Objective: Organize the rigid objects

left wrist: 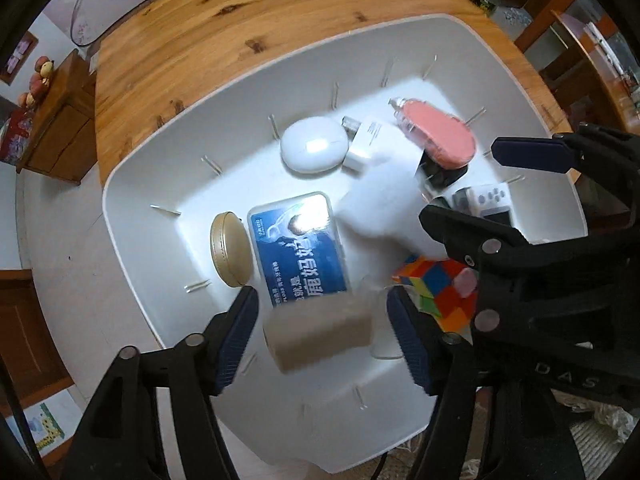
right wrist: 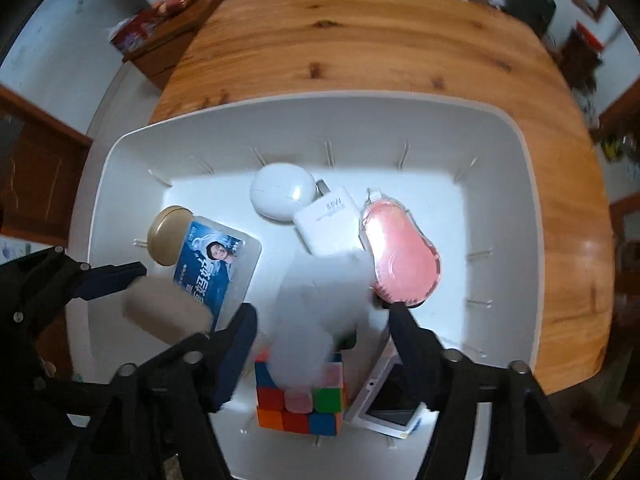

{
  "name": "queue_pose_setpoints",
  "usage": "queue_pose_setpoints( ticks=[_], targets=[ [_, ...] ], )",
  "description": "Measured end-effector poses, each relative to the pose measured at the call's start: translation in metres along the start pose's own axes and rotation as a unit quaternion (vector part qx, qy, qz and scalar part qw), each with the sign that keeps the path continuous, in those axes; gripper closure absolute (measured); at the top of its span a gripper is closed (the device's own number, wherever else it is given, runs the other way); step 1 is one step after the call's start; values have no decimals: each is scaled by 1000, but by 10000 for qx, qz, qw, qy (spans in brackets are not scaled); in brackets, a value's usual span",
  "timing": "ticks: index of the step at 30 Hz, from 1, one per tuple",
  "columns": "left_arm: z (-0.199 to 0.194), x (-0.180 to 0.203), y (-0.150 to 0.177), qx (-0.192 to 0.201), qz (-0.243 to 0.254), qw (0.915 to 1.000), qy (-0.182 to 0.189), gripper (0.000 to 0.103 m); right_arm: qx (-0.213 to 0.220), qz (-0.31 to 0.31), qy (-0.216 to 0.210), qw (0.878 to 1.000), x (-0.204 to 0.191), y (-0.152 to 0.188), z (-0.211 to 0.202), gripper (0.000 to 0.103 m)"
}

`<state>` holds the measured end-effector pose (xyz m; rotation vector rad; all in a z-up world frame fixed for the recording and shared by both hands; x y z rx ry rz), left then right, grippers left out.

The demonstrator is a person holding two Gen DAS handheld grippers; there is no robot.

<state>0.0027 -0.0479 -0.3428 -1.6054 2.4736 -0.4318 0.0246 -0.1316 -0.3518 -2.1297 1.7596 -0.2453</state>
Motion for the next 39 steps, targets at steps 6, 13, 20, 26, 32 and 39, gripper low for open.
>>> queue_pose_setpoints(
  ticks=[6,13,20,26,32,39],
  targets=[
    [-26,2,-8,202,-340,9990,-188,30,311,-316,88,9990,6,-12,-27,31],
    [-52,12,-19,435,-588,9968,-313,30,581,-213,-25,9981,23,-21,-61,31],
    [-85,17,-40,786,-897,9921,-379,30,911,63,-36,9958,40,-28,-98,31],
    [-107,21,-56,1119,-1044,9862,-631,30,1127,380,55,9929,54,-30,-118,31],
    [-119,21,-65,1366,-1240,9793,-830,30,1340,433,220,9898,63,-34,-137,31],
    [-134,15,-74,1615,-1487,9708,-964,30,1704,510,308,9836,68,-40,-163,31]
  ],
)
Point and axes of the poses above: each gripper's, at about its wrist camera, not at the fingertips, and z roughly the way its jaws point, x to its right, y to its underside, the point moved 10 cm from there along z, roughly the way its jaws point, and after that the axes turned 14 degrees about x, right-handed, at the moved point
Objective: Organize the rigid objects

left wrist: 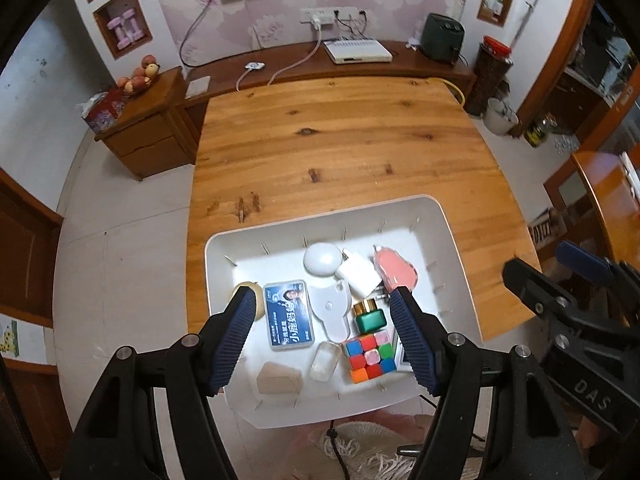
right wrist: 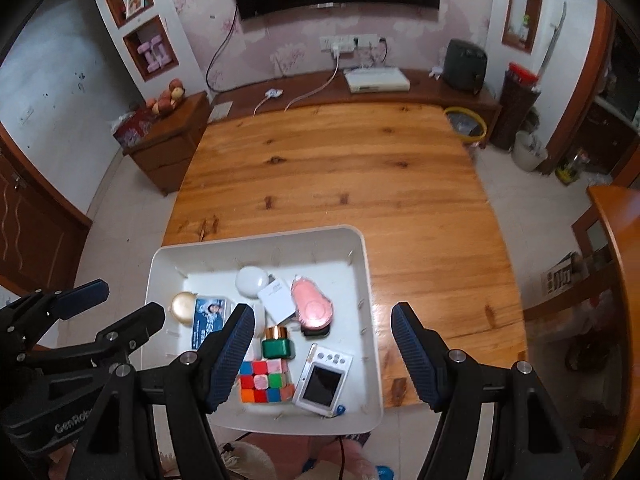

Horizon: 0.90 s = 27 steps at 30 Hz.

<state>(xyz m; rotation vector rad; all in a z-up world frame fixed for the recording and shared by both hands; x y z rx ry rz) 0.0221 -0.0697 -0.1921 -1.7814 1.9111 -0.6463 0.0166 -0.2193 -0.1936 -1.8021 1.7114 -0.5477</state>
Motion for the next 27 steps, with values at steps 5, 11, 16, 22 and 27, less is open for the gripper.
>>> queue_pose_setpoints(
  ticks=[5,11,16,22,27],
  targets=[
    [-8,-2,-12,191,-107,9997,-93,30,212,14,40,9998,5,-12,-11,31],
    [-13,-2,-19,370,-138,9990,-222,30,412,29,48,9991,7,-24,-20,30],
    [-19,-3,-24,535,-188,9979,-316,30,608,-67,42,9981,6,-33,-27,28],
    [-27,-2,-29,720,-225,9964,-392,30,772,-172,20,9969,5,-40,-33,28],
    [-28,-2,-30,754,-233,9960,-407,30,849,-247,-12,9961,2,-42,-36,28]
  ],
)
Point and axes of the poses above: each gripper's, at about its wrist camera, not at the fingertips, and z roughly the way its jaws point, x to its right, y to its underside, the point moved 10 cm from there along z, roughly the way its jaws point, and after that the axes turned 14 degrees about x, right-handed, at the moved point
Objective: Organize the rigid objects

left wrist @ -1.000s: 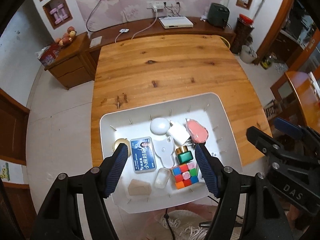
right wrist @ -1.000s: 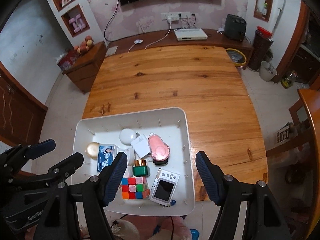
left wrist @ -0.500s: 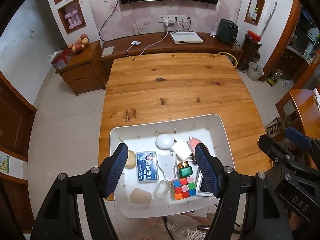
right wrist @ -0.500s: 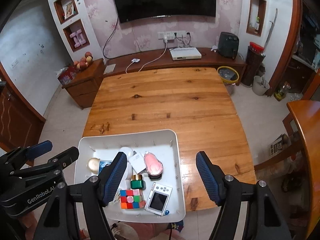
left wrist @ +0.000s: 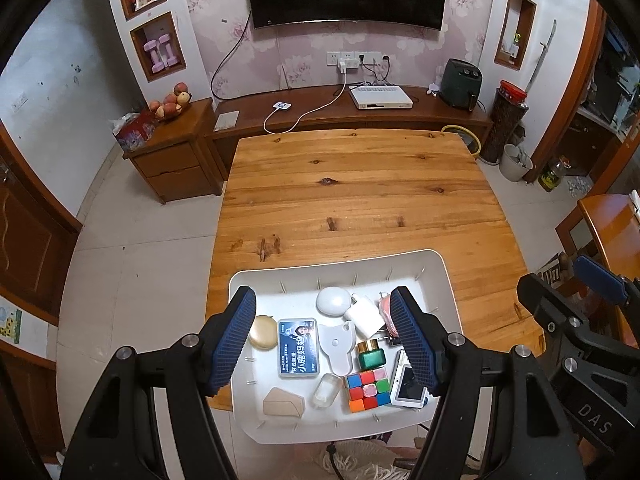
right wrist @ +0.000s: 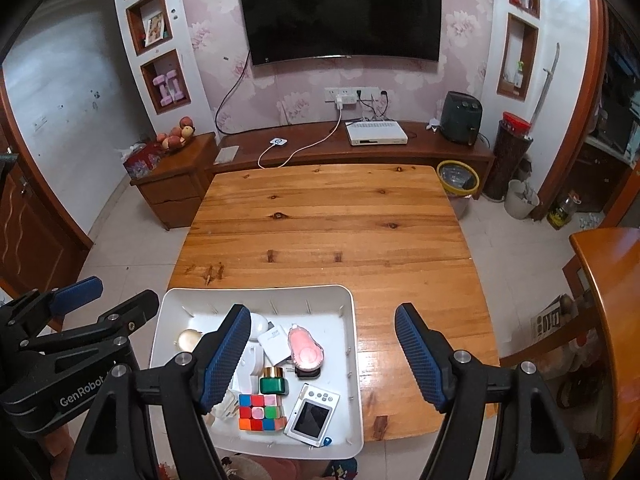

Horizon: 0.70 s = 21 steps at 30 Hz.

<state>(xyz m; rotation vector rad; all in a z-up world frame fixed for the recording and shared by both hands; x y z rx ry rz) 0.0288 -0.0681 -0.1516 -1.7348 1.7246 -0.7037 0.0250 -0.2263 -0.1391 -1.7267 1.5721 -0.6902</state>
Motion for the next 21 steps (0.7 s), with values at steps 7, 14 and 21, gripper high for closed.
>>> queue_pose_setpoints(
  ticks=[7,14,21],
  targets=[
    [-1,-1,0,11,-24,10000,-11,30,108,-74,5,9999,-3,-4,-5,28],
    [-2,-1,-1,26,-52,10000,-25,30,146,-94,12,9998,-3,-6,-6,28],
    [-2,-2,-4,29,-60,10000,-32,30,153,-41,38,9999,-3,-8,-5,28]
  ],
)
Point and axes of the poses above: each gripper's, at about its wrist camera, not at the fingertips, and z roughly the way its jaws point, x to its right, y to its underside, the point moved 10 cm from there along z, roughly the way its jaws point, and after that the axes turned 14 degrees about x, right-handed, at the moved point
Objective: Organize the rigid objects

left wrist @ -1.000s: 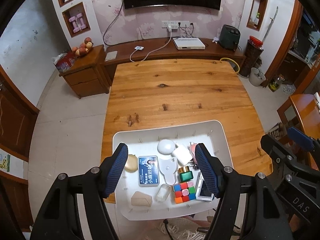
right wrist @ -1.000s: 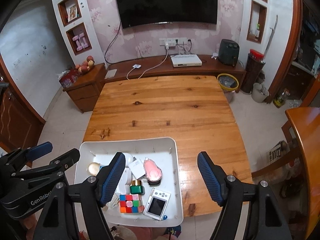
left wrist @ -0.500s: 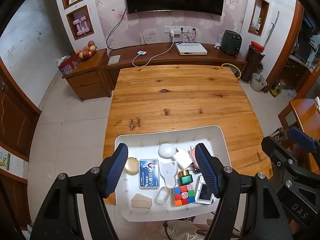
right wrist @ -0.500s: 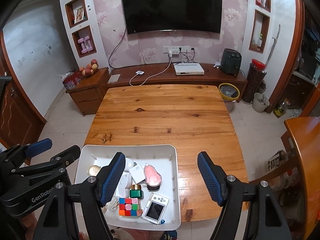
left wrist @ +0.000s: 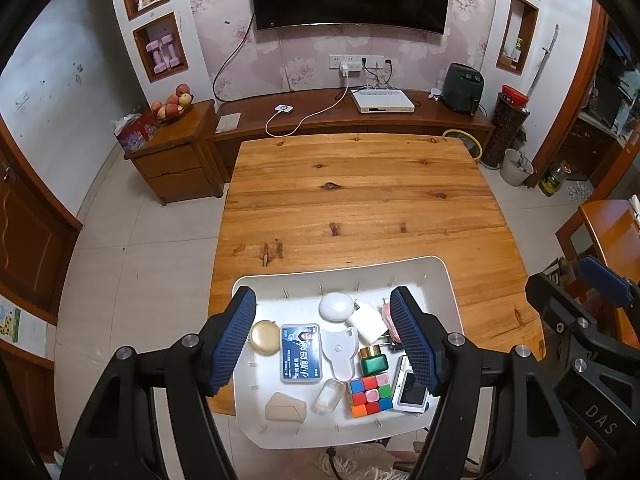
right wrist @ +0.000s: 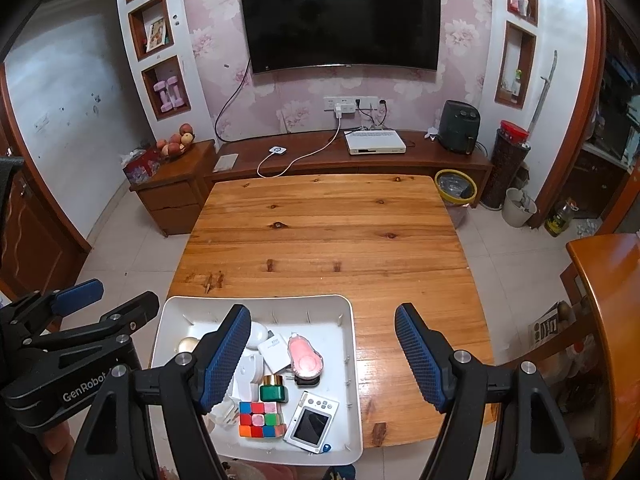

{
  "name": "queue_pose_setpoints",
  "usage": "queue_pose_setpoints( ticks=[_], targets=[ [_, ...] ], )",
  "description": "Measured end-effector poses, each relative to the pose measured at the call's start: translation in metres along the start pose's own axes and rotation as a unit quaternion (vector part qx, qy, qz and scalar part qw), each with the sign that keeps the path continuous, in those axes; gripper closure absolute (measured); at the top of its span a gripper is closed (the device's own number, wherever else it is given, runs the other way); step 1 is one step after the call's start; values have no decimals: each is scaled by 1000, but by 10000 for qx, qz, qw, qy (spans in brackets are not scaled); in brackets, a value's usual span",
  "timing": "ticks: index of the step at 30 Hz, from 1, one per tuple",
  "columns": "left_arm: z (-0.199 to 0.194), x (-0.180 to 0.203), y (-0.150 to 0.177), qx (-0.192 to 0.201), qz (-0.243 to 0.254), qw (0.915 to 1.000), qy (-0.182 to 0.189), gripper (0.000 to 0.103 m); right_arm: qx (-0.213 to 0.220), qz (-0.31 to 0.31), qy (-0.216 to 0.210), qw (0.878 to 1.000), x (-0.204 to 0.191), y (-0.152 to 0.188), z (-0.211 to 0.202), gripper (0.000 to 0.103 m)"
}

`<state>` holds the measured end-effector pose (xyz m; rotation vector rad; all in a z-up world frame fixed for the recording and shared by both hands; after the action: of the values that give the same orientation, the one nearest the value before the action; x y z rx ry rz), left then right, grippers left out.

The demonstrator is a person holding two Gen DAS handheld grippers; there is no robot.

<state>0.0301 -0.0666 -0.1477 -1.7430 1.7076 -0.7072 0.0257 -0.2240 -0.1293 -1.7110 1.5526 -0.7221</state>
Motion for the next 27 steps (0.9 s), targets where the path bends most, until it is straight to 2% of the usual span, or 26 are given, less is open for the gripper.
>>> queue_pose_setpoints(
  ticks=[27],
  targets=[
    [1,0,0,-32,-14,10000,-2,30,5,122,121,9999,-1,2,-1,28]
  ],
)
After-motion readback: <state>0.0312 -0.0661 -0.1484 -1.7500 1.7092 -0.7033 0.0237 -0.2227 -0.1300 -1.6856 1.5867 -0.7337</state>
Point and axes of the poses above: each gripper's, at about its wrist camera, not at the fingertips, and z roughly the way its jaws point, x to its right, y to its underside, the point moved 10 cm from there along z, roughly the way its jaws point, and after that the axes turned 14 degrees about x, right-handed, at the moved point
